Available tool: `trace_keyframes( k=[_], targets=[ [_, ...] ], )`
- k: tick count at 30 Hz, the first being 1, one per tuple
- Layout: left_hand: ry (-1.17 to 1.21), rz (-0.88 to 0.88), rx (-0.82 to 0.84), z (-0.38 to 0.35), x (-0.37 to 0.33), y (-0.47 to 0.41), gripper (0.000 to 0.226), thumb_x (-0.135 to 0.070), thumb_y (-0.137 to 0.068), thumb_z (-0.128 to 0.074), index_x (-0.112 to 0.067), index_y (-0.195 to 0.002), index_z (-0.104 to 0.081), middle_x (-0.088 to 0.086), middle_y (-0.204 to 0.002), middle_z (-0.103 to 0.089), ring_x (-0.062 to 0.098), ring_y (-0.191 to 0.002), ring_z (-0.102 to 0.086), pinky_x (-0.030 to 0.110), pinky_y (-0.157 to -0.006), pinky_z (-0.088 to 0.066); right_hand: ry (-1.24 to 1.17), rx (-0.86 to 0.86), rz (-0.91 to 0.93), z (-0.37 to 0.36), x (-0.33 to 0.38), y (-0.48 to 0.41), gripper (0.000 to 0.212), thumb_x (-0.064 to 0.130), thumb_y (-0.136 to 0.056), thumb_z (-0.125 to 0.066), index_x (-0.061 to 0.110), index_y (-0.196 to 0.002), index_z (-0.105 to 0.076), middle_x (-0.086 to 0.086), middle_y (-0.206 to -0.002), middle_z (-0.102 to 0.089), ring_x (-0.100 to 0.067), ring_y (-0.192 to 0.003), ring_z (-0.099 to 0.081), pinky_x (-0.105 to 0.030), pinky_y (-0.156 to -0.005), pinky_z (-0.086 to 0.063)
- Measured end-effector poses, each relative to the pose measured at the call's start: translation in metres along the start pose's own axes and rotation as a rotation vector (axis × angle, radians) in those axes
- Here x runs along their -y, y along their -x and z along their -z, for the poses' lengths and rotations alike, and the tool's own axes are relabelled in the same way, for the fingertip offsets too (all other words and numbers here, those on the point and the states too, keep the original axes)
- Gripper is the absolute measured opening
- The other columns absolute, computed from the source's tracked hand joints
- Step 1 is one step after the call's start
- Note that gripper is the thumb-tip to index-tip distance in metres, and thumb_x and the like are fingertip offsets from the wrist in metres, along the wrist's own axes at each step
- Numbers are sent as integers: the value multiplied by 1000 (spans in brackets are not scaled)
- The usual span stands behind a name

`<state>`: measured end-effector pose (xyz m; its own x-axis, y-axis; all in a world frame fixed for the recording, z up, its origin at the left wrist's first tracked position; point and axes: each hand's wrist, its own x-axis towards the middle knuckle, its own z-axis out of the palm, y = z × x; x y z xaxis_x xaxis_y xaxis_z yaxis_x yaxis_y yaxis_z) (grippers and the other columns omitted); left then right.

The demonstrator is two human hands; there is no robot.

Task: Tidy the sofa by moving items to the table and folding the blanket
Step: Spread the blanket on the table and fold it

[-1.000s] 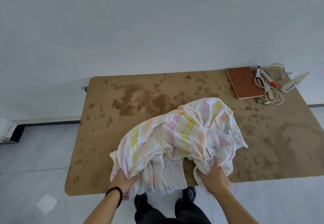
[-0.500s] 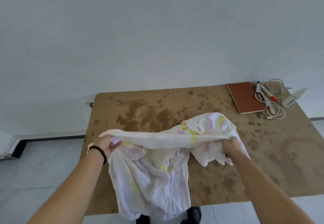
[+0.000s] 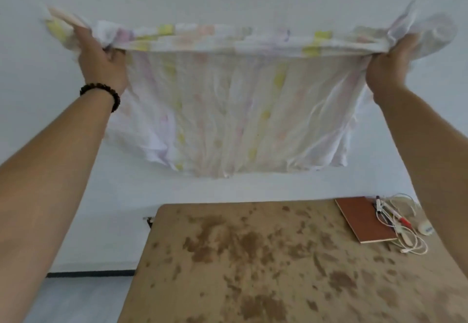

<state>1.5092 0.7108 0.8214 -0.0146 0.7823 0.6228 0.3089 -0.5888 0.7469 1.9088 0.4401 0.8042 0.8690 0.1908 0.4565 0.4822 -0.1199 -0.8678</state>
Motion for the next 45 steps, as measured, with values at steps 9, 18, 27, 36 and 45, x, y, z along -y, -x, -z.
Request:
trace_keyframes(
  k=[9, 18, 27, 36, 45],
  targets=[
    [-296, 65, 192, 11, 94, 100, 54, -18, -98, -47, -3, -145, -26, 25, -113, -62, 44, -100, -59, 39, -73, -42, 157, 217, -21, -2, -82, 93, 31, 9, -98, -38, -2, -126, -40, -6, -105, -47, -22, -101, -43, -41, -84, -41],
    [-678, 453, 759, 47, 244, 346, 60, -9, -98, -39, -26, -153, -21, 13, -97, -64, 28, -79, -59, 34, -69, -49, 602, 587, -467, 50, -281, 289, 48, 12, -94, -52, 11, -142, -47, -23, -133, -56, -42, -119, -53, -42, -92, -43],
    [-963, 522, 1166, 124, 272, 507, 50, -10, -98, -31, -34, -130, -60, 0, -124, -61, 19, -106, -59, 27, -89, -48, 998, 953, -469, 131, -348, 465, 48, 5, -90, -51, 32, -129, -61, 1, -131, -52, -24, -110, -59, -32, -82, -49],
    [-994, 750, 1177, 176, 274, 565, 40, -24, -93, -43, -31, -132, -53, 11, -138, -48, 31, -115, -51, 39, -94, -46, 1129, 808, -694, 140, -331, 523, 67, 10, -86, -49, 33, -147, -32, -10, -161, -6, -31, -148, -7, -49, -121, -9],
    [-931, 695, 1177, 106, 245, 576, 56, -43, -104, -25, -30, -156, -8, 3, -165, 5, 26, -151, -2, 47, -118, -19, 897, 1159, -92, 100, -357, 539, 65, 47, -102, -38, 23, -158, -15, -16, -164, 12, -37, -151, 10, -49, -122, 2]
  ],
)
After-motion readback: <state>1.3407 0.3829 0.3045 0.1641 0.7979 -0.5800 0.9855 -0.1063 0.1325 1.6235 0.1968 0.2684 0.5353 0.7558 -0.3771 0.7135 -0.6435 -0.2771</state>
